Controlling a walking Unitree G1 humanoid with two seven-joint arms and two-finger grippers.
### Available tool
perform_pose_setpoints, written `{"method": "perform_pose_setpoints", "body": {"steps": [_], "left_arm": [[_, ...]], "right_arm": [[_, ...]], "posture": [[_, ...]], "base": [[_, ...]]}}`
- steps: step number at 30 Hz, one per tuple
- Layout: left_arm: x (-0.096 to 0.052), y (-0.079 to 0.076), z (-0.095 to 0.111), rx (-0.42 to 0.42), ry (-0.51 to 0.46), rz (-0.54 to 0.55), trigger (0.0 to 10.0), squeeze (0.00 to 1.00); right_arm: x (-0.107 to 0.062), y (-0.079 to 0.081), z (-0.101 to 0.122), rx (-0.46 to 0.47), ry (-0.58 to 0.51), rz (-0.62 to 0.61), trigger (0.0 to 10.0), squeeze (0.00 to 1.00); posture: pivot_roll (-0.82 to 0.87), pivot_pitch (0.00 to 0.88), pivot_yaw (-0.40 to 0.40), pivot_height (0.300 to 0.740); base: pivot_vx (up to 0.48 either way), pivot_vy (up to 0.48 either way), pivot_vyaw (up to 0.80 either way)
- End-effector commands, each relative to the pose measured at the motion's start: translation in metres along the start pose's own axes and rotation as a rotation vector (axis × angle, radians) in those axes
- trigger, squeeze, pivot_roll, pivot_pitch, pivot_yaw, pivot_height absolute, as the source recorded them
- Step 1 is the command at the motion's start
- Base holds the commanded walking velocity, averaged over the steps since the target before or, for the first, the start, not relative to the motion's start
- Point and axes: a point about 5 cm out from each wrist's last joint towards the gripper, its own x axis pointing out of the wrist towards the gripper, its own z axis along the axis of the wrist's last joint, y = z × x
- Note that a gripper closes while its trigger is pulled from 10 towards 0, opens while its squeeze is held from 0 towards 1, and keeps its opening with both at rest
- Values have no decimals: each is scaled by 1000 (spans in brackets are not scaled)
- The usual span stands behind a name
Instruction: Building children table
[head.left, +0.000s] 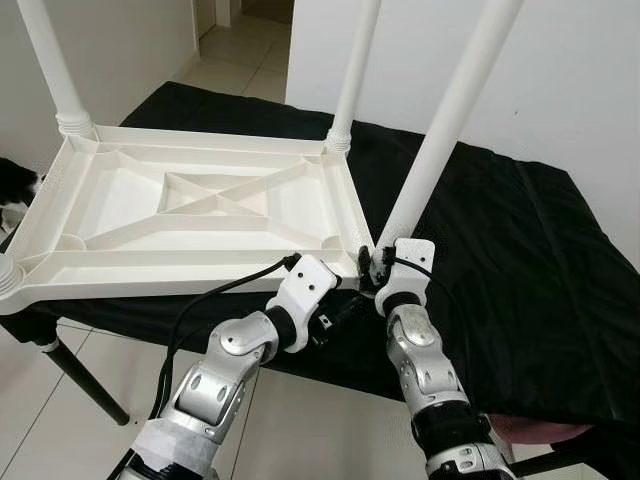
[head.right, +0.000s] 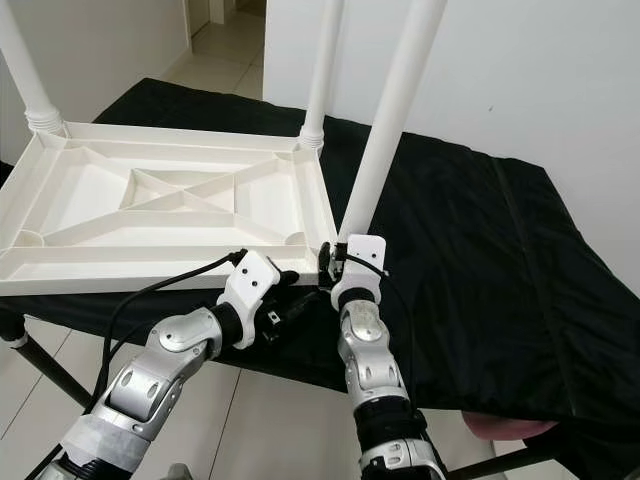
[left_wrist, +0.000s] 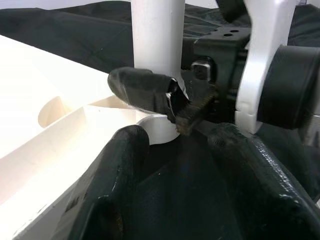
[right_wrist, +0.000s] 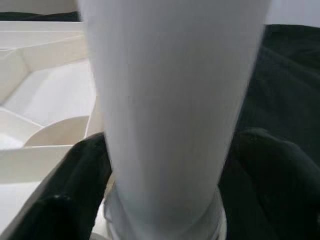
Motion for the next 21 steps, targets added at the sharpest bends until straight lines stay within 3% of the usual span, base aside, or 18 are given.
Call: {"method": "perform_pose_setpoints", "body": {"steps": [1,2,3,6,10,21], "left_arm": [[3,-2,3,0,-4,-7,10000,0],[3,-2,3,0,-4,-7,10000,0],[3,-1,3,-1,-4,-6,10000,0],[2,-1,3,-1,-5,-4,10000,0],[3,-1,4,-4,-7,-3,10000,0],[4,1,6,0,-8,-12,10000,0]], "right_arm": [[0,-10,1,-3,5,19,10000,906],[0,-10,1,-3,5,19,10000,906],[1,-14,2,-12,5,45,10000,0],[3,-18,3,-19,6,89,10000,0],[11,-28,4,-64,21,252,10000,0],[23,-20,7,-134,26,514,10000,0]], "posture": [[1,0,-104,740],[1,0,-104,740],[1,0,-104,740],[1,0,-104,740],[-4,0,-97,740],[-12,0,-78,740]], "base": [[0,0,0],[0,0,0],[0,0,0],[0,0,0],[0,0,0],[0,0,0]]}}
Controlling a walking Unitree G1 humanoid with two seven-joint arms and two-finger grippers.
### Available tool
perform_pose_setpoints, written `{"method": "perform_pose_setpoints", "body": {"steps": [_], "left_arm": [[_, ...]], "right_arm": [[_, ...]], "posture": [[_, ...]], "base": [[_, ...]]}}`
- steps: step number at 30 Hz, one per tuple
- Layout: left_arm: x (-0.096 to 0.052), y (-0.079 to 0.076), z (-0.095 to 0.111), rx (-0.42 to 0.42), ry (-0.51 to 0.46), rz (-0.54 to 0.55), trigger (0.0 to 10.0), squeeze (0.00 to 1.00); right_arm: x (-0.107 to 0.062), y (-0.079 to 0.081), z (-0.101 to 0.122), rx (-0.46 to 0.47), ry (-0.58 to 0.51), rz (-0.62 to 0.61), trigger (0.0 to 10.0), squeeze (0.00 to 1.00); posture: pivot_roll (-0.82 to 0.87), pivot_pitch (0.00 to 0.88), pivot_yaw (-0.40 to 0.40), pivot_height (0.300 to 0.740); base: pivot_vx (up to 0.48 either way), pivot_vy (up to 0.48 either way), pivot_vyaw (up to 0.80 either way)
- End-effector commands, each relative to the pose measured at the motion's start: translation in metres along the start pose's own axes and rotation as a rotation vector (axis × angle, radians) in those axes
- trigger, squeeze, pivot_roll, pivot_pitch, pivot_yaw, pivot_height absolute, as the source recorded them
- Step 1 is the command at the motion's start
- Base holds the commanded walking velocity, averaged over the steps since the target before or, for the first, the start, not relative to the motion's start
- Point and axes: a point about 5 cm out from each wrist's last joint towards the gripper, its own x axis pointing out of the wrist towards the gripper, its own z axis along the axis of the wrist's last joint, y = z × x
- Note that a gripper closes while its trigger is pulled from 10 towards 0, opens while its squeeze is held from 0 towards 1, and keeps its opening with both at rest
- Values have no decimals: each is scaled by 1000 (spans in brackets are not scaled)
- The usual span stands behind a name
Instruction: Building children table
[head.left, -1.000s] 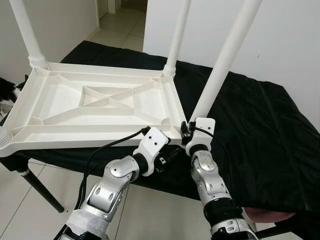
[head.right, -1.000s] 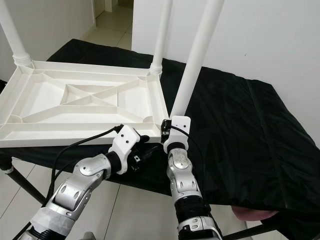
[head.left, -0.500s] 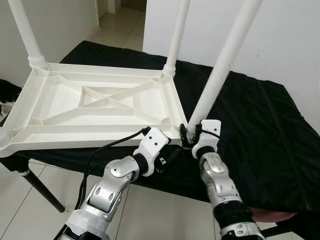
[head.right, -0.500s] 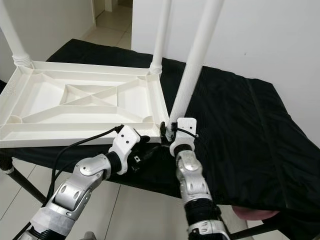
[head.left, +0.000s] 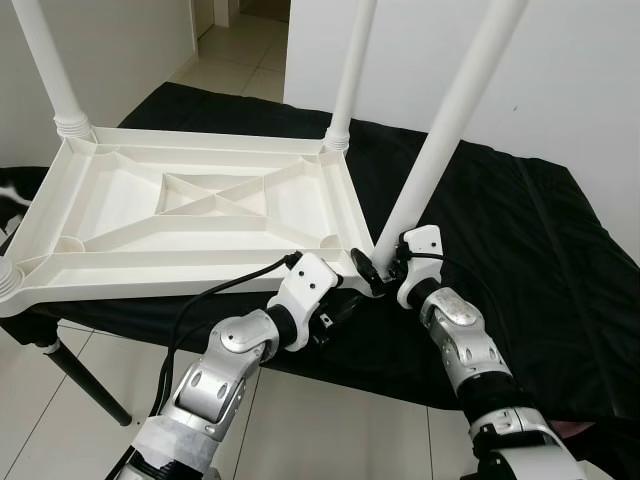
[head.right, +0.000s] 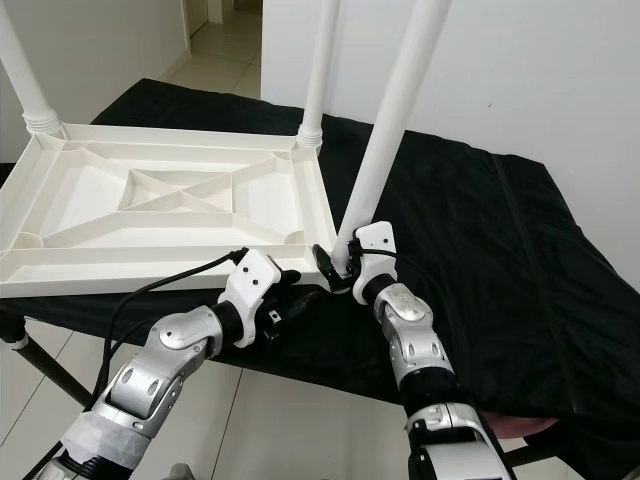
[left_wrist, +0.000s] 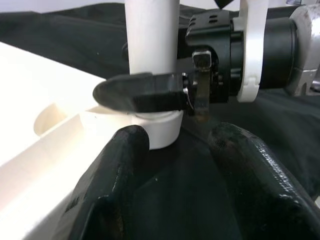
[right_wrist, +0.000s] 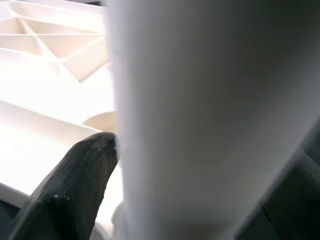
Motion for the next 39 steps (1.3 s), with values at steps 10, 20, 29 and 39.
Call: {"method": "perform_pose_setpoints", "body": {"steps": [10,20,29,39], "left_arm": [[4,2,3,6,-1,-12,10000,0],[5,4,5,14,-6,-14,10000,0],[7,2,6,14,-8,-27,10000,0],[5,-2,3,3,-2,-28,10000,0]], "right_arm": [[13,5,-8,-1,43,125,4314,0],[9,-5,-15,24,59,115,0,0],[5,-7,-22,16,69,67,10000,0],[4,2,-24,-20,60,-31,10000,0]], "posture": [[-13,0,-66,740],[-19,0,-60,740],[-29,0,-58,740],[-19,0,-71,740]], "base": [[0,0,0],[0,0,0],[0,0,0],[0,0,0]]}}
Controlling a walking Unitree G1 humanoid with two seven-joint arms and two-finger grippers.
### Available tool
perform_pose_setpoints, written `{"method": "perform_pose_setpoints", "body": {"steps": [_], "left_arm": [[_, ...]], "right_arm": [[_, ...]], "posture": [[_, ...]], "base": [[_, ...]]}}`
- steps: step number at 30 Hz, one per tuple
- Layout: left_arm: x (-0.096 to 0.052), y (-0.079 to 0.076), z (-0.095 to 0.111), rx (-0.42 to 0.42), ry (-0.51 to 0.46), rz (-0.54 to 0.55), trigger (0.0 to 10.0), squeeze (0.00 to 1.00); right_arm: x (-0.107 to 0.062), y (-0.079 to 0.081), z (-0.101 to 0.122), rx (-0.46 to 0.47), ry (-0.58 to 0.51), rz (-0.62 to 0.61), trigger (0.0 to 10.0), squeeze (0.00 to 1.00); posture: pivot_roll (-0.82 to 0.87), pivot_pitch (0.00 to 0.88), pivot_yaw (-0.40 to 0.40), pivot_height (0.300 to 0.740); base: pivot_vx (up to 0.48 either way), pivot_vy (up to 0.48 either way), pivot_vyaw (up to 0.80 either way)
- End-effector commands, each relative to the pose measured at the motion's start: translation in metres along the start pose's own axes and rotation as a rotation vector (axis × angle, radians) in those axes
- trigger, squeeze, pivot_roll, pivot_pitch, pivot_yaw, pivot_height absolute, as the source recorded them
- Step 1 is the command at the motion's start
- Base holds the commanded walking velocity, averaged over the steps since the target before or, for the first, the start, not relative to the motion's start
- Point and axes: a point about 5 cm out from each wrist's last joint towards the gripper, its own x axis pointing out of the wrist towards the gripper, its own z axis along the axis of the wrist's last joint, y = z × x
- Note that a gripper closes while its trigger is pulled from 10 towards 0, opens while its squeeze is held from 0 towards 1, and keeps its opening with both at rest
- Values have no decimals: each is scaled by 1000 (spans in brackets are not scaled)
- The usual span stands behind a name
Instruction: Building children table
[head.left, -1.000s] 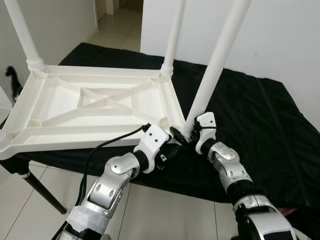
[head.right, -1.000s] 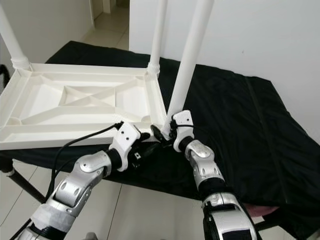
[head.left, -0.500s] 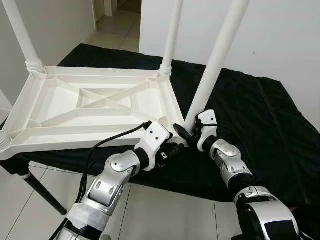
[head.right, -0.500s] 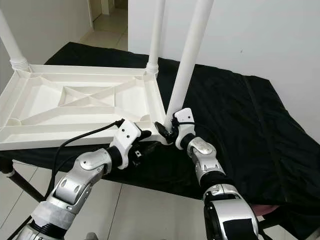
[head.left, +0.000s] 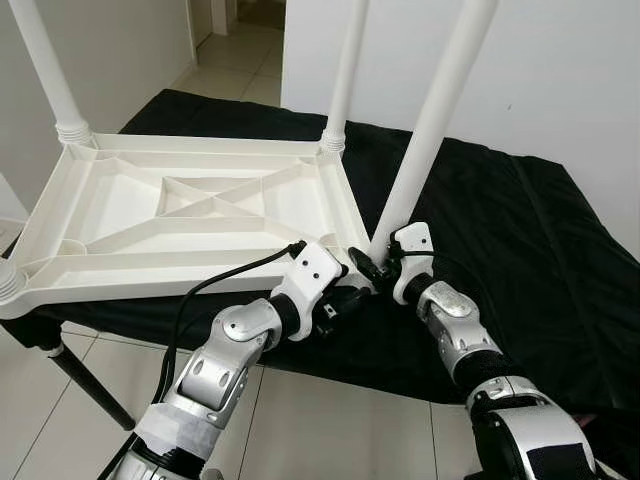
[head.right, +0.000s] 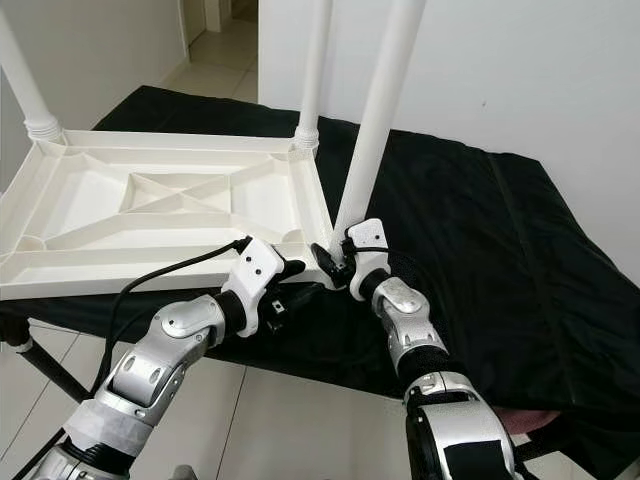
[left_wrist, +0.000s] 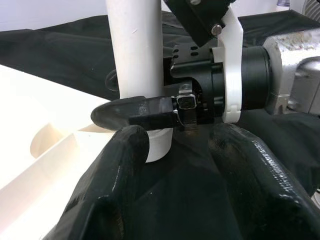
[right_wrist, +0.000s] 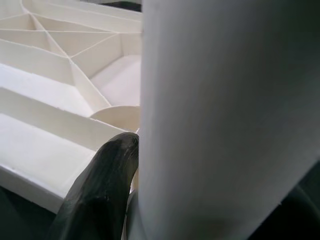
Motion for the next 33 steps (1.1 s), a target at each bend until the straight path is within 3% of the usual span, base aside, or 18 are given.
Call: {"method": "perform_pose_setpoints", "body": {"steps": [1,11,19,27,28,30,31,33], "left_arm": [[1,-4,-2,-7,11,-18,10000,0],[-1,-6,-5,-14,18,-14,10000,0],[-1,-8,-6,-15,16,-12,10000,0],[1,-10,-6,-15,13,-19,10000,0],[0,-10,-6,-14,14,-19,10000,0],[0,-9,-6,-14,15,-18,10000,0],[0,-9,-6,-14,15,-17,10000,0],[0,-9,-7,-14,15,-15,10000,0]], "right_arm": [[-5,4,-13,15,59,-13,10000,0],[-6,15,-10,78,18,-189,10000,0],[-16,31,-8,145,22,-489,10000,0],[-15,45,-5,174,18,-476,10000,0],[-16,42,-4,169,15,-486,10000,765],[-16,42,-4,166,15,-489,10000,765],[-16,41,-3,171,11,-487,10000,1000],[-17,42,-1,171,1,-480,10000,1000]], "posture": [[-19,0,-71,740],[-11,0,-80,740],[-13,0,-101,740],[-14,0,-104,740],[-13,0,-105,740],[-13,0,-105,740],[-13,0,-105,740],[-13,0,-105,740]], "base": [[0,0,0],[0,0,0],[0,0,0],[0,0,0],[0,0,0],[0,0,0],[0,0,0],[0,0,0]]}}
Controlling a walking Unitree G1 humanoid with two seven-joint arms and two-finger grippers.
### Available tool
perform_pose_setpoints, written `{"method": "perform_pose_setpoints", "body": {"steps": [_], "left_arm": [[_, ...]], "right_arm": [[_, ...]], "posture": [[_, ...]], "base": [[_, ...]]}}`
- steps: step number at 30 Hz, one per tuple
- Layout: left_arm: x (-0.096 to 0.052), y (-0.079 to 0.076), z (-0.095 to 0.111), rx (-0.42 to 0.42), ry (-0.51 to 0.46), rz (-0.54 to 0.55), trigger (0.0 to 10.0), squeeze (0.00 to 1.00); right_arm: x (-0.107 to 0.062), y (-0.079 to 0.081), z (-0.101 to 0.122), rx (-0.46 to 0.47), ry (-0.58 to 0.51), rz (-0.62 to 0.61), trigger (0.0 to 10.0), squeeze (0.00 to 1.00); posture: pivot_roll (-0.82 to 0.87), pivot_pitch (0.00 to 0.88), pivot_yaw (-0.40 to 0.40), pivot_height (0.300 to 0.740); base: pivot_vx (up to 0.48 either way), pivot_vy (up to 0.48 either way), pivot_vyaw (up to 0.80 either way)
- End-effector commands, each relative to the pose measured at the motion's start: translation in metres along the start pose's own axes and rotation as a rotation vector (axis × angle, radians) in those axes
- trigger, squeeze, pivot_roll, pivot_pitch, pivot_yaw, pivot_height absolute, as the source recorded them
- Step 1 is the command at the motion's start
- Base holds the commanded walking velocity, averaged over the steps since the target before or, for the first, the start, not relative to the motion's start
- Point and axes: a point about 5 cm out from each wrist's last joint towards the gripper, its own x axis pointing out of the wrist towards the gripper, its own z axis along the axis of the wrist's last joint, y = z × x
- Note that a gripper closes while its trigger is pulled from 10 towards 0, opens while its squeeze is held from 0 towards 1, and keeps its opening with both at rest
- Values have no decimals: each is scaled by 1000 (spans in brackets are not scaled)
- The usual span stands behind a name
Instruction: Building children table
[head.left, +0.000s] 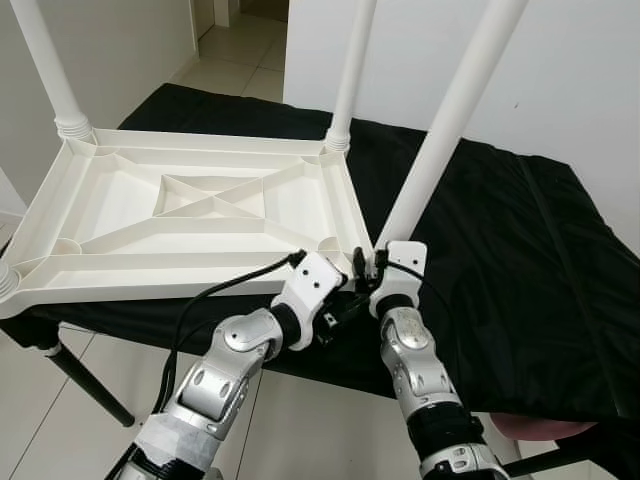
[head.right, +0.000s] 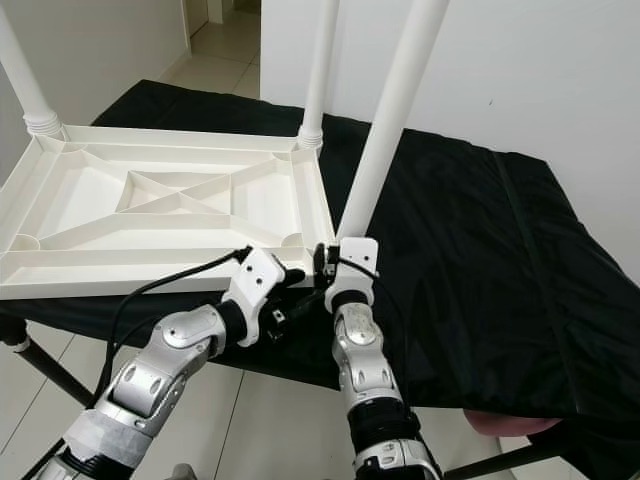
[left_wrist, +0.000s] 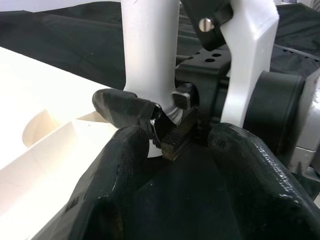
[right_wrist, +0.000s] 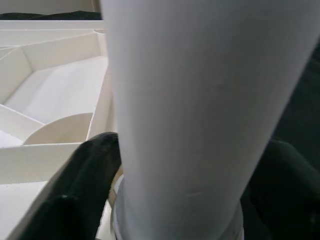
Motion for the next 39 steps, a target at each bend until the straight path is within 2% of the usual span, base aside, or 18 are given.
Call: {"method": "perform_pose_setpoints", "body": {"steps": [1,8,12,13,14,17,19,22,26,29,31,35,36,38,39], "left_arm": [[1,-3,-1,0,5,-3,10000,0],[2,-3,-1,1,4,-3,10000,0],[1,-2,-1,2,4,1,10000,0],[1,-2,-1,2,4,1,10000,0],[1,-3,-2,2,4,0,10000,0],[1,-3,-2,0,4,-2,10000,0],[1,-3,-2,0,4,-2,10000,0],[2,-3,-1,-1,0,-2,10000,0],[1,-1,-1,2,-1,1,10000,0],[0,-1,-1,3,1,2,10000,0],[-1,1,-1,2,2,4,10000,0],[-2,4,0,4,3,11,10000,0],[-2,5,0,8,3,13,10000,0],[-2,5,1,11,2,14,10000,0],[-2,5,1,14,2,14,10000,0]], "right_arm": [[-3,-3,-1,10,4,6,10000,1000],[-4,-8,4,11,-10,67,10000,1000],[-5,-19,5,26,14,198,10000,1000],[-5,-19,5,26,14,198,10000,1000],[-4,-22,7,18,8,241,10000,0],[-2,-27,12,-7,-5,321,10000,0],[-2,-27,12,-7,-5,321,10000,0],[4,-38,20,-76,-40,450,10000,0],[7,-43,23,-94,-40,535,10000,0],[11,-44,23,-89,-26,583,10000,0],[17,-44,19,-128,2,620,10000,0],[21,-42,13,-136,45,656,9765,0],[23,-41,11,-156,53,665,5608,0],[24,-40,10,-172,58,671,5608,0],[25,-40,10,-171,62,681,3843,0]], "posture": [[-13,0,-105,740],[-13,0,-105,740],[-14,0,-106,740],[-14,0,-106,740],[-14,0,-106,740],[-17,0,-107,740],[-17,0,-107,740],[-19,0,-106,740],[-16,0,-106,740],[-14,0,-102,740],[-13,0,-94,740],[-8,0,-91,740],[-3,0,-92,740],[-3,0,-92,740],[3,0,-91,740]], "base": [[0,0,0],[0,0,0],[0,0,0],[0,0,0],[0,0,0],[0,0,0],[0,0,0],[0,0,0],[0,0,0],[0,0,0],[0,0,0],[0,0,0],[0,0,0],[0,0,0],[0,0,0]]}}
